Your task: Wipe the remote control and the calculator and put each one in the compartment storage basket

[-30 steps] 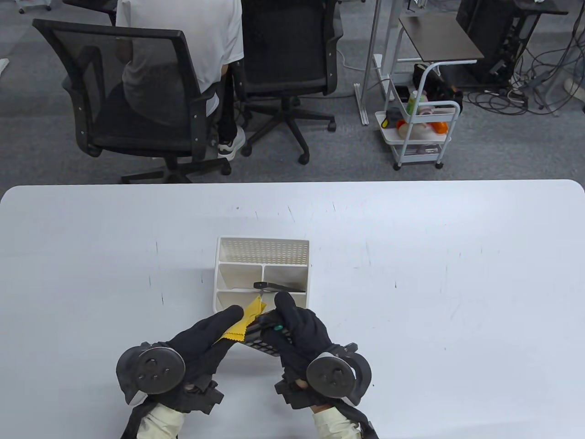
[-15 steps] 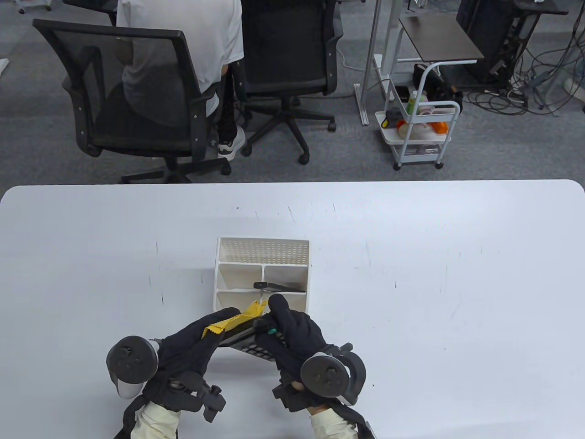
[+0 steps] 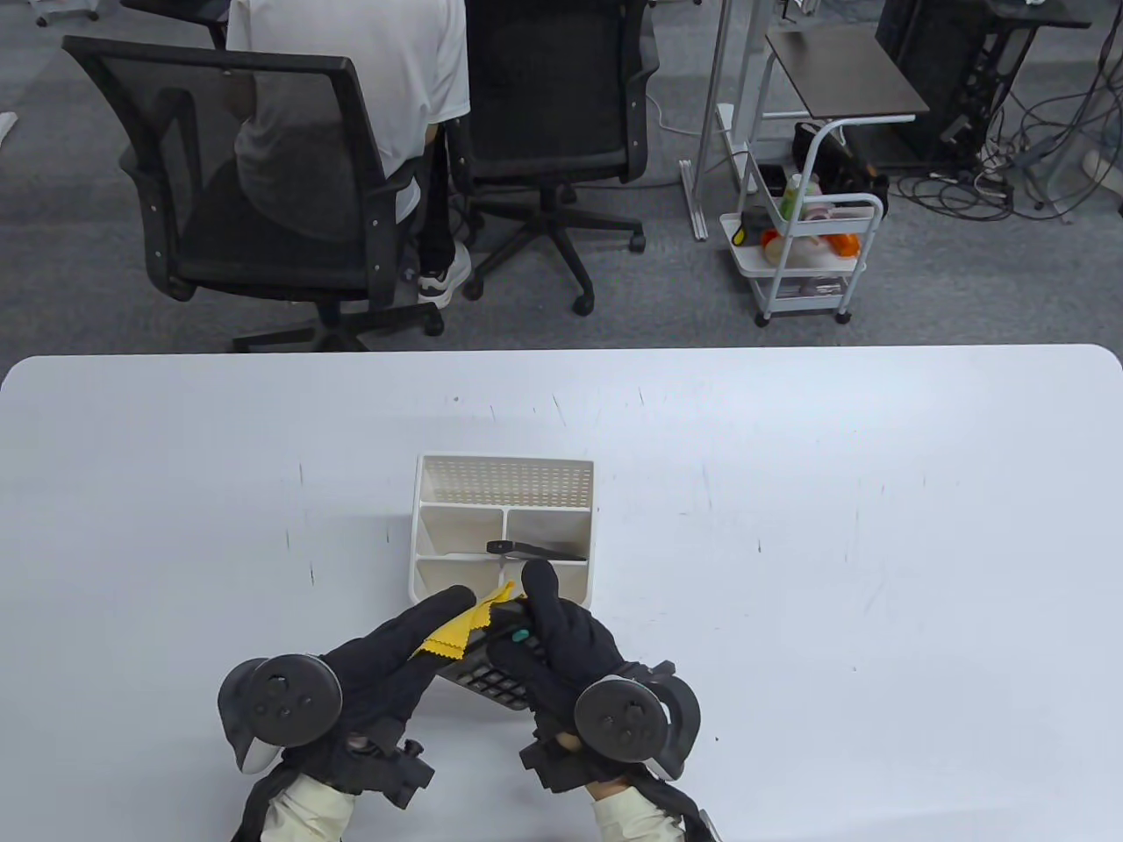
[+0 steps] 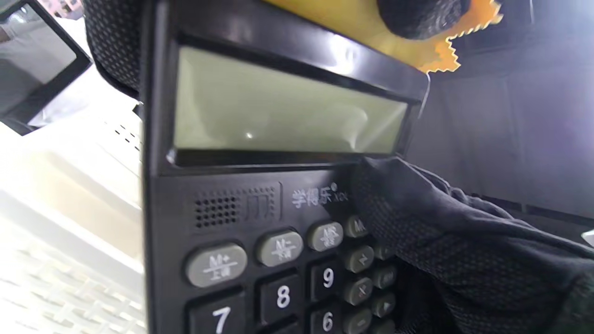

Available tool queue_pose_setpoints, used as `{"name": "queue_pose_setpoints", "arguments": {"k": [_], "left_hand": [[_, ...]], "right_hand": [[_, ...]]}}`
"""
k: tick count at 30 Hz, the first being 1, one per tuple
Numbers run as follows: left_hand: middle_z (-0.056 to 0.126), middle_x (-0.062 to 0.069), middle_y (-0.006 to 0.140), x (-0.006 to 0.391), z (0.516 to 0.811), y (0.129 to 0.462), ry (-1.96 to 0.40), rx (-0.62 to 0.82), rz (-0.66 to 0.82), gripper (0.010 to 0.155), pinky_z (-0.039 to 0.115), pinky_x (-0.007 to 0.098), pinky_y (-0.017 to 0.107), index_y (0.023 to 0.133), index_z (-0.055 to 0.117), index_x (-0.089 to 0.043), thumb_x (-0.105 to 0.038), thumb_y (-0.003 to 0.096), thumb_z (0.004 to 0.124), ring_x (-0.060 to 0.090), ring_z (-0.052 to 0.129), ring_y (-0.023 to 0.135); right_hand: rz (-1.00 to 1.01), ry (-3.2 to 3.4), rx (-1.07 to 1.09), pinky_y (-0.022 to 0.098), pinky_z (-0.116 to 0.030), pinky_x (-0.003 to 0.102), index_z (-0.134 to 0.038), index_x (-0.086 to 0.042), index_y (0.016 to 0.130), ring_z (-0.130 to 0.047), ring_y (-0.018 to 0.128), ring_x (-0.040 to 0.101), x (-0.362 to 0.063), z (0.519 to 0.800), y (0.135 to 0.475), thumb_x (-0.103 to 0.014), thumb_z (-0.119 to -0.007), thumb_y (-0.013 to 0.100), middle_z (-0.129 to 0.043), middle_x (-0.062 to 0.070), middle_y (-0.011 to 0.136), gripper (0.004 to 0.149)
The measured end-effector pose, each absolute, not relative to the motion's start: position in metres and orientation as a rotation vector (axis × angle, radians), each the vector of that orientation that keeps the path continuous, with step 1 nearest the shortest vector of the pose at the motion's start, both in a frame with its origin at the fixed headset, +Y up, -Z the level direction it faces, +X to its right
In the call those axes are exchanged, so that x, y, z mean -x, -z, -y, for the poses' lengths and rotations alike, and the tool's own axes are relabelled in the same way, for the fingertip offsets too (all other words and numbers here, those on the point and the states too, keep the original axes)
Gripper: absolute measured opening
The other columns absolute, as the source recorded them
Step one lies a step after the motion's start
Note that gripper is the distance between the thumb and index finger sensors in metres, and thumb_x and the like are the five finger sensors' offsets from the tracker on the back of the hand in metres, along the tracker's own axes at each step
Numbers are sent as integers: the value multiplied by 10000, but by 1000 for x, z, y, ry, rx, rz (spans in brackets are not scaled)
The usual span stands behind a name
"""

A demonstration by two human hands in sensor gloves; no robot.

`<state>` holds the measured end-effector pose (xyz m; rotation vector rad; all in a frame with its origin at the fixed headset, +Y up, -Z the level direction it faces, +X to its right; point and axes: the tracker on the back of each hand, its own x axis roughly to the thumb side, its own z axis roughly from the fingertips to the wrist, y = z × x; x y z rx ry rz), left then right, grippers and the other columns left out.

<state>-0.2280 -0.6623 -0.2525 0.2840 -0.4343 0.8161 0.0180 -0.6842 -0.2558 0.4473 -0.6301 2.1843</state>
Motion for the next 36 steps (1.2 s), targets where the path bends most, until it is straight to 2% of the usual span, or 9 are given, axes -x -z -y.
{"name": "queue_pose_setpoints", "arguments": {"k": [2, 4, 7, 11, 16, 19, 23, 31, 36], "left_hand": [[1005, 3, 880, 231, 662, 252, -744, -319, 398, 467, 811, 563, 590, 945, 824, -340, -522, 563, 628, 325, 1029, 743], [1009, 14, 857, 234, 663, 253, -702, -328, 380, 469, 781, 578, 617, 922, 842, -319, -526, 563, 621, 342, 974, 822], [939, 46, 939, 233, 664, 255, -776, -322, 418, 467, 737, 585, 653, 916, 849, -263, -483, 562, 636, 368, 881, 909], [975, 67, 902, 232, 665, 256, -899, -280, 480, 480, 814, 537, 605, 932, 840, -240, -470, 559, 643, 320, 1007, 786], [973, 37, 919, 235, 666, 257, -966, -271, 485, 475, 832, 523, 588, 946, 825, -289, -490, 561, 634, 321, 1019, 780], [987, 48, 902, 235, 666, 258, -935, -260, 467, 476, 835, 521, 580, 944, 830, -284, -491, 561, 638, 324, 1024, 769], [982, 58, 908, 232, 668, 258, -749, -234, 441, 516, 848, 517, 574, 959, 815, -258, -514, 562, 609, 331, 1027, 774], [1003, 93, 876, 237, 665, 259, -726, -249, 415, 517, 896, 522, 512, 949, 831, -224, -500, 558, 636, 362, 1067, 710], [1008, 81, 869, 230, 665, 257, -746, -278, 474, 508, 883, 531, 527, 934, 845, -228, -497, 556, 638, 344, 1053, 739]], "right_hand": [[651, -2170, -426, 553, -706, 619, -566, 62, 1059, -977, 579, 320, -21, 683, 255, -329, -867, 456, -892, 131, 802, 779], [681, -2149, -408, 555, -704, 618, -567, 60, 1059, -974, 580, 323, -24, 680, 254, -328, -866, 457, -894, 128, 798, 776], [681, -2162, -415, 557, -698, 621, -558, 62, 1062, -968, 586, 324, -23, 679, 254, -326, -862, 460, -876, 134, 812, 778], [609, -2176, -435, 555, -701, 623, -551, 77, 1061, -973, 581, 322, -17, 684, 255, -327, -857, 462, -882, 135, 809, 785], [586, -2228, -449, 552, -710, 617, -551, 79, 1061, -981, 576, 316, -15, 685, 257, -333, -862, 459, -893, 128, 802, 792], [633, -2222, -446, 551, -708, 618, -557, 73, 1060, -978, 574, 320, -17, 683, 254, -330, -867, 456, -896, 130, 799, 789], [685, -2179, -450, 555, -697, 623, -552, 75, 1059, -972, 575, 328, -17, 679, 250, -323, -865, 458, -891, 137, 801, 786], [779, -2166, -397, 551, -703, 621, -529, 93, 1058, -978, 571, 329, -21, 678, 250, -327, -864, 456, -895, 138, 803, 807], [776, -2275, -514, 552, -705, 623, -502, 112, 1060, -979, 566, 325, -14, 674, 248, -324, -859, 460, -892, 142, 806, 823]]}}
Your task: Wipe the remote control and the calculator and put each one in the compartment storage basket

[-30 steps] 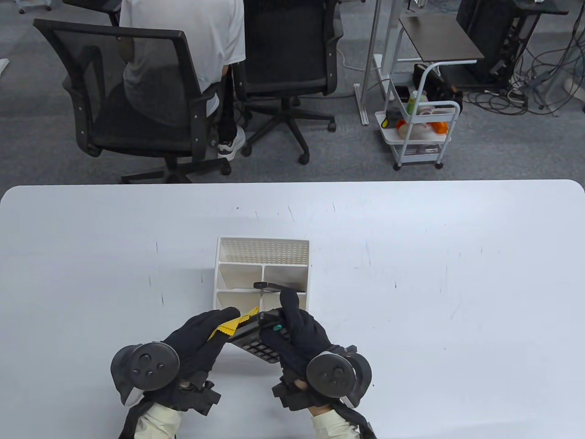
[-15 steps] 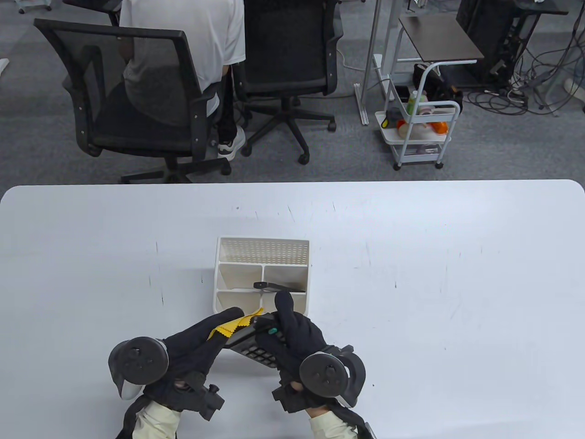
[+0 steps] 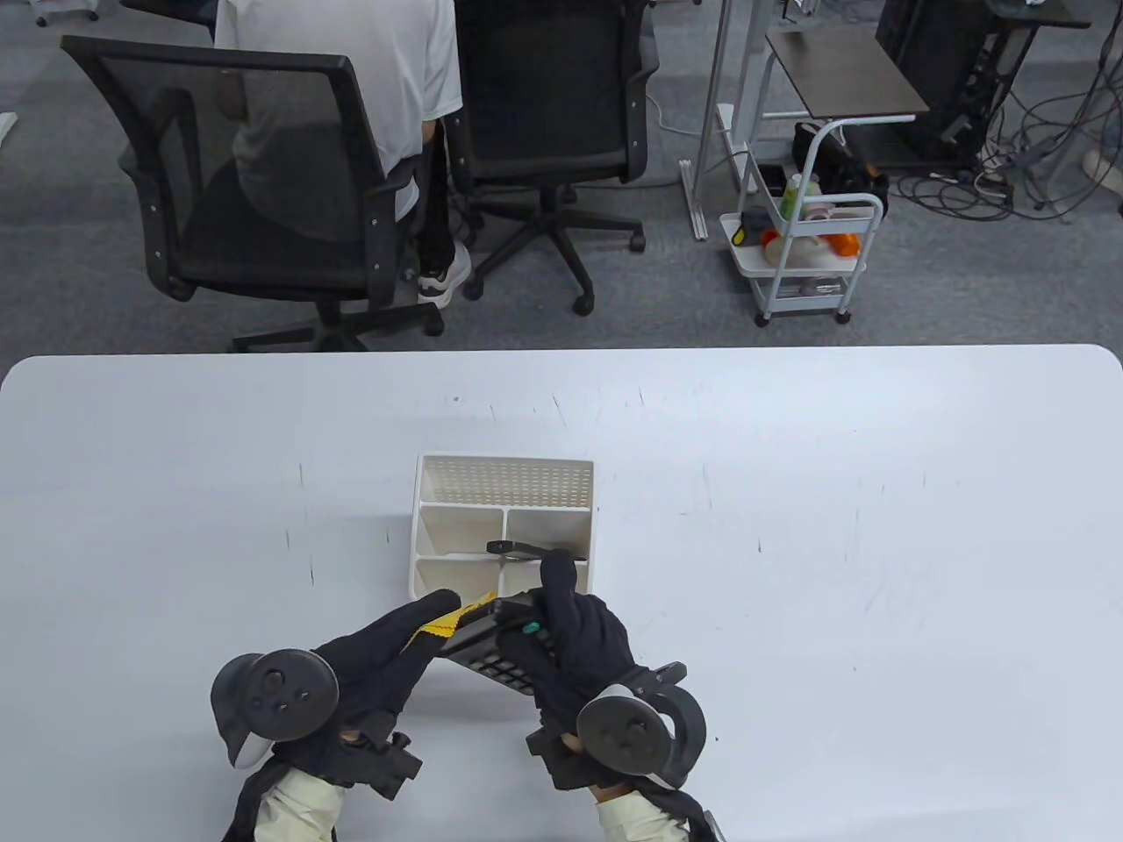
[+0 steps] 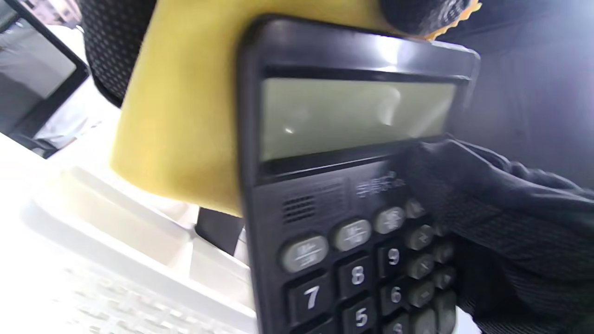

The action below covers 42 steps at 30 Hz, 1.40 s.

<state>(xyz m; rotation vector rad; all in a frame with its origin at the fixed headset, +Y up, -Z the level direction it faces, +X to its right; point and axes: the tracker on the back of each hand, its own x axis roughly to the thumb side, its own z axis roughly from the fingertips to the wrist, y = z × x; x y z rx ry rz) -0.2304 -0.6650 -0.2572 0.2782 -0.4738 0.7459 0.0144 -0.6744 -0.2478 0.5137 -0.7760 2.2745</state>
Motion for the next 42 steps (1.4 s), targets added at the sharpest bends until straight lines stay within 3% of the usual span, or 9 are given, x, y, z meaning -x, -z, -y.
{"name": "queue_pose_setpoints", "arguments": {"k": [6, 11, 15, 18, 22, 26, 35, 39, 42], "left_hand": [[967, 79, 915, 223, 663, 252, -850, -323, 537, 511, 862, 529, 561, 961, 807, -235, -494, 555, 639, 344, 1022, 784], [923, 68, 969, 225, 665, 254, -1106, -245, 579, 503, 808, 550, 614, 974, 794, -249, -490, 561, 636, 362, 955, 859], [898, 70, 994, 224, 668, 256, -988, -196, 556, 521, 801, 539, 624, 997, 769, -257, -508, 560, 632, 357, 933, 883], [897, 61, 1003, 225, 671, 259, -888, -154, 538, 592, 818, 522, 615, 1017, 748, -269, -584, 551, 564, 351, 942, 878], [872, 85, 1023, 231, 678, 265, -911, -45, 499, 613, 778, 554, 633, 1025, 746, -255, -599, 536, 610, 383, 902, 903], [893, 50, 1002, 237, 679, 269, -860, -50, 493, 586, 816, 528, 607, 1013, 741, -283, -602, 528, 659, 359, 949, 861], [875, 70, 990, 233, 685, 272, -1257, 19, 576, 601, 833, 506, 594, 1038, 673, -272, -551, 511, 754, 303, 987, 812], [882, 97, 975, 231, 683, 272, -1243, -5, 552, 575, 854, 501, 566, 1047, 654, -250, -435, 519, 786, 306, 1013, 778], [922, 107, 942, 233, 676, 269, -1158, -105, 497, 554, 875, 503, 533, 1024, 705, -248, -407, 503, 805, 306, 1046, 735]], "right_hand": [[727, -2342, -595, 547, -740, 598, -400, 39, 1092, -1016, 539, 293, -1, 681, 248, -333, -885, 437, -937, 112, 781, 896], [721, -2348, -623, 541, -757, 582, -374, 46, 1089, -1033, 521, 277, 2, 681, 246, -342, -898, 424, -955, 104, 763, 931], [778, -2339, -634, 545, -749, 583, -358, 52, 1089, -1027, 523, 282, 2, 677, 242, -344, -901, 426, -954, 98, 761, 944], [782, -2344, -630, 548, -740, 587, -351, 67, 1086, -1021, 527, 287, 1, 676, 241, -342, -904, 425, -947, 97, 764, 955], [745, -2277, -559, 550, -731, 592, -352, 77, 1086, -1016, 531, 293, -8, 676, 246, -342, -902, 427, -942, 99, 772, 955], [727, -2149, -458, 556, -716, 599, -363, 76, 1088, -1010, 534, 299, -25, 672, 250, -342, -893, 434, -937, 104, 778, 940], [514, -1771, -350, 561, -679, 634, -351, 81, 1091, -983, 568, 306, -36, 688, 261, -341, -850, 469, -894, 118, 810, 902], [505, -1801, -362, 568, -642, 675, -341, 67, 1100, -944, 655, 350, -32, 687, 261, -337, -828, 495, -857, 138, 850, 875], [567, -1924, -378, 590, -583, 711, -316, 16, 1121, -803, 831, 439, -27, 679, 256, -315, -813, 516, -739, 193, 981, 849]]}}
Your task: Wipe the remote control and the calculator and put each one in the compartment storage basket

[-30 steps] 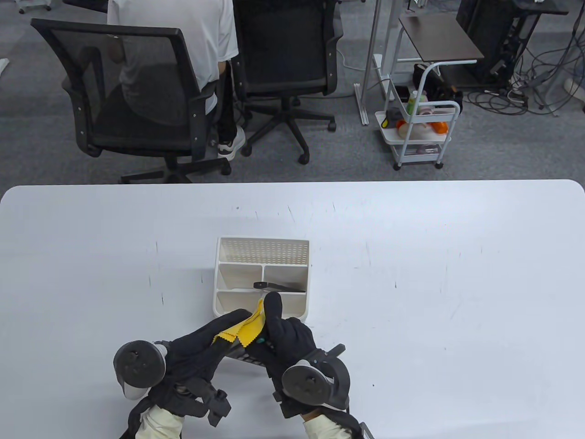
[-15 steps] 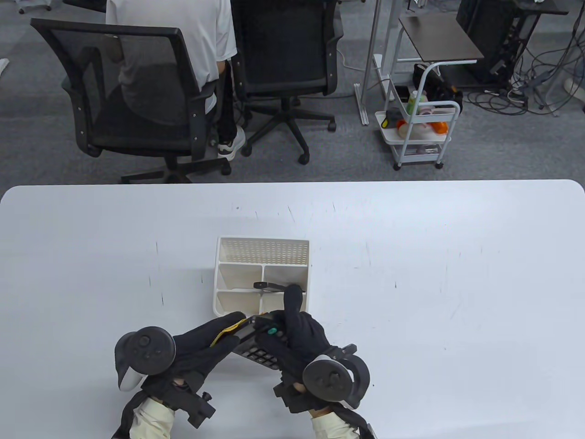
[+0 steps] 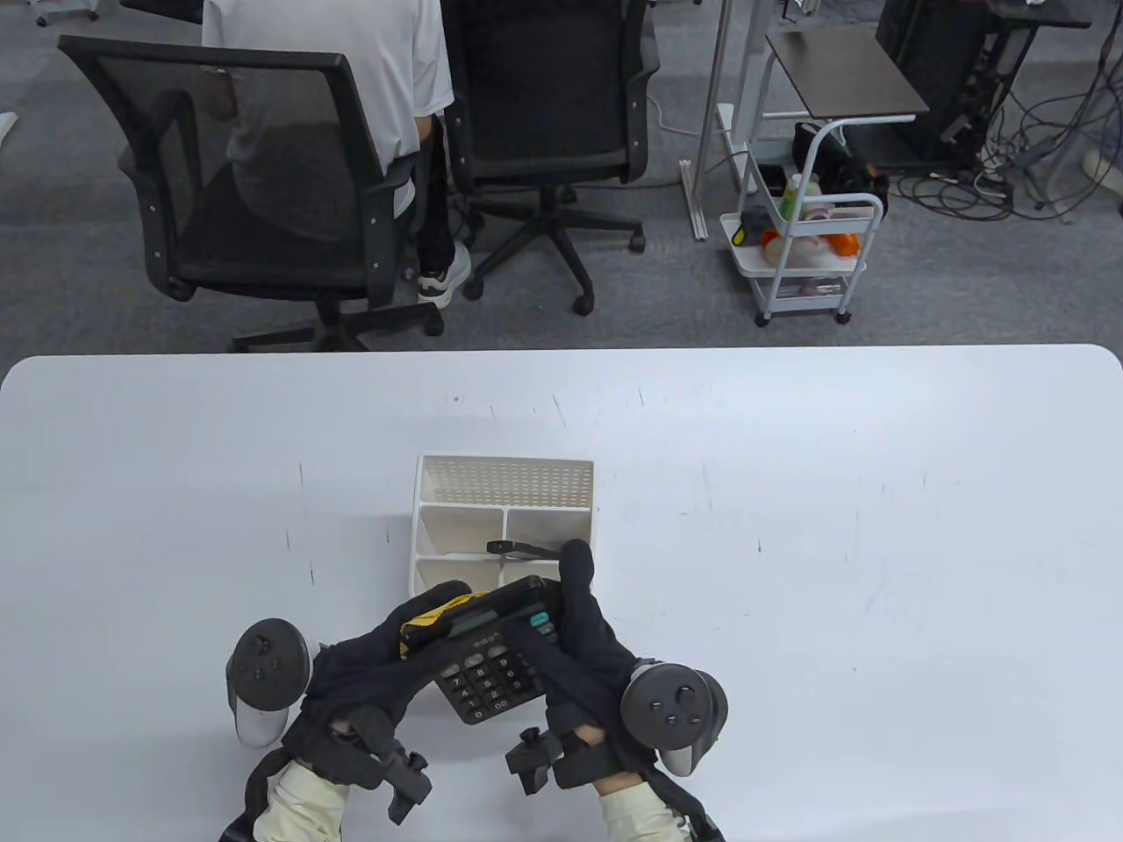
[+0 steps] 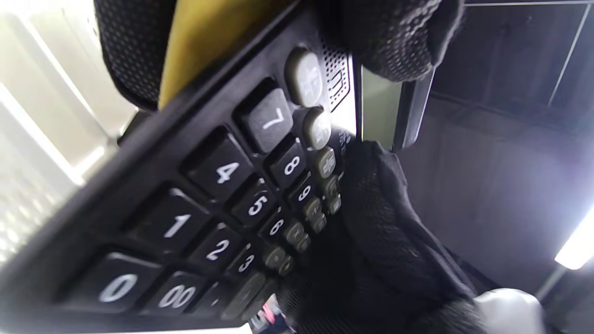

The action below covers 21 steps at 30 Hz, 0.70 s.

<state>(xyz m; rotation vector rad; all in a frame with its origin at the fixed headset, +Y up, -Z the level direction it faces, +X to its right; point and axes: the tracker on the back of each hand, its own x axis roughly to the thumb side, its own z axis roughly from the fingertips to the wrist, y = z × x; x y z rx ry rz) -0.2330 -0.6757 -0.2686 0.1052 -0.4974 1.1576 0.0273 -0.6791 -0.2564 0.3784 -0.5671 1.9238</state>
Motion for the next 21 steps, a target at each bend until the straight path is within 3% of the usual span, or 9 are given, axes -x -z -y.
{"name": "queue_pose_setpoints", "arguments": {"k": [5, 9, 15, 21], "left_hand": [[960, 100, 913, 235, 662, 261, -979, -210, 478, 539, 892, 509, 506, 990, 761, -276, -393, 468, 828, 307, 1066, 709], [973, 108, 902, 230, 656, 256, -891, -239, 493, 541, 917, 482, 464, 983, 778, -274, -389, 459, 842, 318, 1077, 689], [1001, 95, 867, 235, 659, 259, -961, -258, 486, 559, 937, 450, 436, 968, 800, -267, -424, 437, 878, 302, 1098, 647], [932, 94, 943, 243, 660, 260, -994, -235, 488, 606, 899, 466, 505, 1044, 692, -245, -396, 476, 842, 297, 1048, 736]], "right_hand": [[789, -2070, -467, 603, -536, 730, -439, -58, 1119, -672, 924, 495, -23, 662, 246, -246, -844, 496, -573, 211, 1111, 767], [986, -2336, -653, 609, -566, 706, -640, -132, 1062, -722, 910, 450, -13, 648, 235, -259, -862, 485, -730, 127, 1048, 631], [1142, -2547, -677, 530, -745, 547, -842, -118, 893, -965, 614, 306, -8, 633, 232, -332, -859, 420, -942, 83, 792, 520], [1254, -2610, -712, 456, -814, 483, -861, -114, 857, -1022, 477, 249, -3, 613, 237, -338, -851, 397, -955, 90, 764, 512]]}}
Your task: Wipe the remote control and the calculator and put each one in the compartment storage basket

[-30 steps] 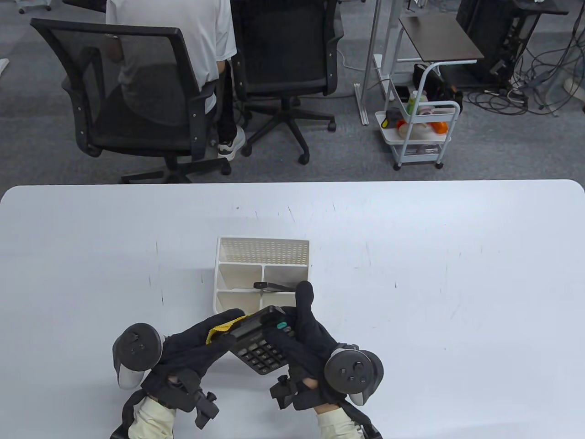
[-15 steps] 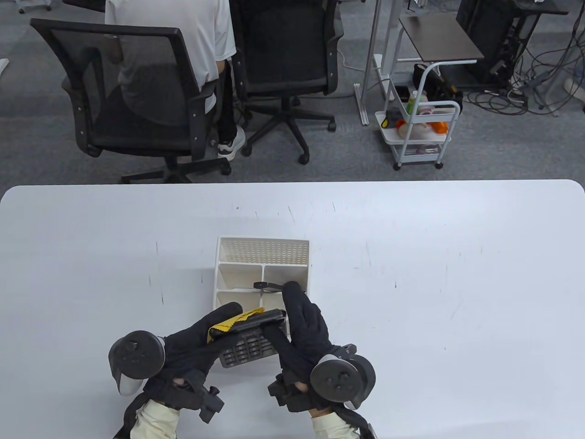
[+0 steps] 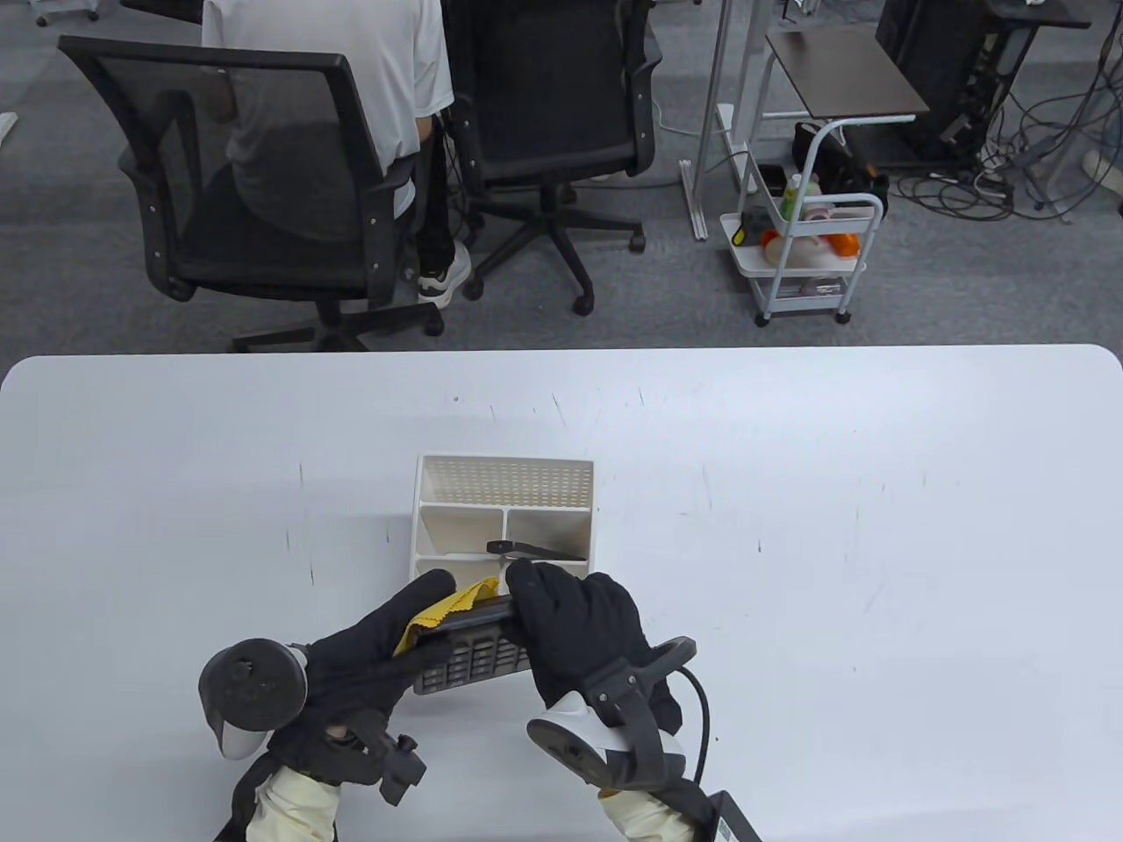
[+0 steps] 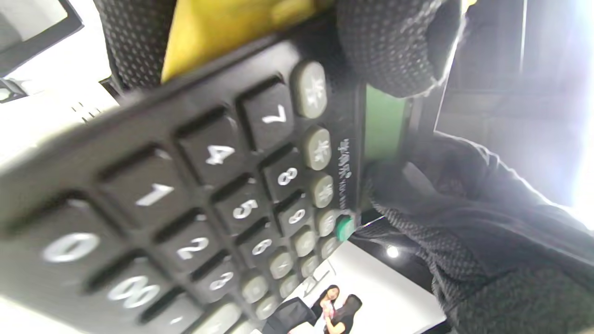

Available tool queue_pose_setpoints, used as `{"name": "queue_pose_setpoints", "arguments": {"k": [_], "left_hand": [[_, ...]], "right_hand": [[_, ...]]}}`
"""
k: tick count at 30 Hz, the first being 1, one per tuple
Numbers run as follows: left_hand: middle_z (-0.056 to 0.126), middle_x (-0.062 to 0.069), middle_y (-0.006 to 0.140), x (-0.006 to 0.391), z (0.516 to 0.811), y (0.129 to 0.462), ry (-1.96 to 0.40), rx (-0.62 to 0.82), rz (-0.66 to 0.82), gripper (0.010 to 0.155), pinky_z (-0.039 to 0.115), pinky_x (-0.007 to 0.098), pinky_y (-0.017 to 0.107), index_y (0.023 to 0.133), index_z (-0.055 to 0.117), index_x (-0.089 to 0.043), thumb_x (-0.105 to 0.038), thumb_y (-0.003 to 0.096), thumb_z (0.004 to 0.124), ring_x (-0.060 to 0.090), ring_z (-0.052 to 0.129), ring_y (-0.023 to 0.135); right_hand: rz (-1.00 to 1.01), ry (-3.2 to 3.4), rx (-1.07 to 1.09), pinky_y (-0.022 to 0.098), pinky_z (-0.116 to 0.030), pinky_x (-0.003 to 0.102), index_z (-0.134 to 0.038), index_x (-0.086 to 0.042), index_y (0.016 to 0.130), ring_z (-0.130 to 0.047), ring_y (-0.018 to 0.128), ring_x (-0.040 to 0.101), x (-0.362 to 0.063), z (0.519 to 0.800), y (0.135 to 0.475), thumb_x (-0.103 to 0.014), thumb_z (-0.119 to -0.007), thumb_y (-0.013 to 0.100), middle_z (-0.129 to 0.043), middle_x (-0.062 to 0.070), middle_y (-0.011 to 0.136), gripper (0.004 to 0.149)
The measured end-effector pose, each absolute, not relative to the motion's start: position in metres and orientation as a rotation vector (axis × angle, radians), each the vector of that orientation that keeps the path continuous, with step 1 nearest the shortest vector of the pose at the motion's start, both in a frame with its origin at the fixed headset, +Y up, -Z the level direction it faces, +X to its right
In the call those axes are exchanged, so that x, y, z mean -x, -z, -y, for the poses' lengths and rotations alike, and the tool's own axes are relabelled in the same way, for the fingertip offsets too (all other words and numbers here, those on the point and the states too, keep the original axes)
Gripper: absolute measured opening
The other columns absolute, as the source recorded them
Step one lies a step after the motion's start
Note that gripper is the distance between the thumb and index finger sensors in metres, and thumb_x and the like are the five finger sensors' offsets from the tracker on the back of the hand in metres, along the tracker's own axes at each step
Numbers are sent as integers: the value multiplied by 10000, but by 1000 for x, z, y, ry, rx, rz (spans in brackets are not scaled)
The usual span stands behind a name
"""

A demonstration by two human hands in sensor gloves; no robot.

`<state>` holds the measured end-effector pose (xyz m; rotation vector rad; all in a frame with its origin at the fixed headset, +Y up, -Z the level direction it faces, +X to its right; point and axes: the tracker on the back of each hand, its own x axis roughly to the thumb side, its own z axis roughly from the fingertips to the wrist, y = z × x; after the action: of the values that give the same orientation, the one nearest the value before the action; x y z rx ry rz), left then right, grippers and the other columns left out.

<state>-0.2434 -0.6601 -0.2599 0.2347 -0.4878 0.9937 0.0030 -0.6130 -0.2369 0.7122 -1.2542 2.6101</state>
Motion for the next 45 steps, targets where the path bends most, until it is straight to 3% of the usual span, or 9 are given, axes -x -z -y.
{"name": "queue_pose_setpoints", "arguments": {"k": [6, 9, 14, 19, 30, 45], "left_hand": [[967, 56, 901, 257, 666, 267, -1033, -170, 477, 583, 894, 464, 504, 1034, 703, -226, -370, 484, 834, 283, 1051, 728], [980, 31, 892, 265, 666, 268, -1063, -242, 419, 527, 898, 457, 499, 999, 745, -265, -342, 486, 836, 277, 1053, 732], [1004, 23, 856, 284, 669, 268, -981, -395, 199, 413, 908, 457, 496, 916, 831, -297, -268, 504, 821, 264, 1073, 706], [1010, 17, 841, 295, 674, 269, -1002, -404, 140, 403, 906, 453, 489, 909, 833, -299, -268, 507, 815, 252, 1077, 687], [983, -35, 839, 293, 676, 270, -980, -360, 147, 384, 885, 435, 508, 881, 848, -370, -295, 505, 815, 214, 1047, 696], [967, -30, 863, 285, 679, 274, -1019, -317, 201, 399, 871, 451, 533, 901, 834, -347, -289, 507, 814, 231, 1026, 739]], "right_hand": [[1218, -2553, -694, 444, -824, 471, -864, -110, 852, -1028, 457, 231, -8, 583, 257, -337, -836, 393, -964, 88, 752, 513], [1207, -2544, -686, 438, -831, 469, -873, -105, 848, -1036, 452, 230, -8, 569, 268, -336, -846, 396, -970, 92, 749, 508], [1287, -2586, -698, 447, -836, 477, -878, -114, 841, -1046, 480, 240, 0, 553, 282, -328, -869, 403, -970, 86, 759, 488], [1350, -2668, -654, 450, -845, 486, -879, -121, 826, -1054, 502, 262, 6, 548, 308, -320, -908, 410, -967, 87, 765, 462], [1036, -2883, -495, 470, -841, 506, -877, -146, 819, -1054, 557, 288, 9, 597, 375, -317, -937, 414, -959, 79, 788, 444], [659, -2994, -355, 499, -841, 507, -878, -127, 851, -1057, 605, 299, 19, 650, 408, -303, -941, 422, -961, 101, 816, 467]]}}
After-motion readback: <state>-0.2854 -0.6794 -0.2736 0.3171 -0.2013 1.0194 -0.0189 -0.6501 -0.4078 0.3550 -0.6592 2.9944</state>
